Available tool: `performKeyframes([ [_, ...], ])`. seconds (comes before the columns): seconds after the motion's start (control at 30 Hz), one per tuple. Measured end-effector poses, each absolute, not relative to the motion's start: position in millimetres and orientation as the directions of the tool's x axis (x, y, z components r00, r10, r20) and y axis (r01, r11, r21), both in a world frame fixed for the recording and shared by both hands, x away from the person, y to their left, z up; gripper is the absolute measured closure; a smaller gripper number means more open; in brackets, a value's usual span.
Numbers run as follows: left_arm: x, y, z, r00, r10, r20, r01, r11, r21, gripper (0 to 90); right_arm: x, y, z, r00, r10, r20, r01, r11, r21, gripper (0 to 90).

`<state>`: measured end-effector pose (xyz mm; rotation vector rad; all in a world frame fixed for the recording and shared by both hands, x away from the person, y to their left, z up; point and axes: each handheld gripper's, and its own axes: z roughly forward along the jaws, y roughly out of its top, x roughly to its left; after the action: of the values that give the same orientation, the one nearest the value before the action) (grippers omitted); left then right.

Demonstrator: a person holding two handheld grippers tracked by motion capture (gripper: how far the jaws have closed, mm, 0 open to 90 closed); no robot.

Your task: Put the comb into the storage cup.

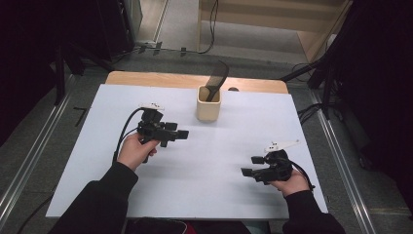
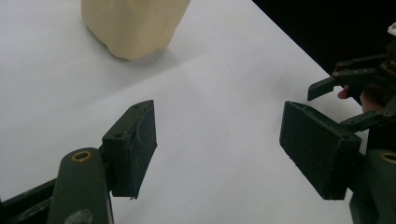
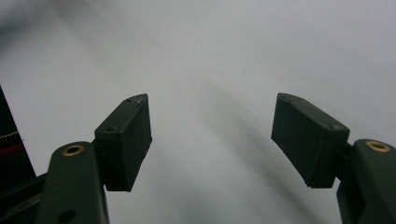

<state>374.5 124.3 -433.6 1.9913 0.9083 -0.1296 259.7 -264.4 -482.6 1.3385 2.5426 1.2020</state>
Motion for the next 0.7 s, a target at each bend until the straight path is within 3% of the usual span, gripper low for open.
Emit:
performKeyframes([
  [0.7, 347.8, 136.4, -436.6, 0.739, 0.534, -0.41, 0.632, -0.339, 0.698, 28.0, 260.2, -264.9, -483.4, -0.629, 0.711, 0.314, 0.695, 0.333, 0.637, 26.8],
])
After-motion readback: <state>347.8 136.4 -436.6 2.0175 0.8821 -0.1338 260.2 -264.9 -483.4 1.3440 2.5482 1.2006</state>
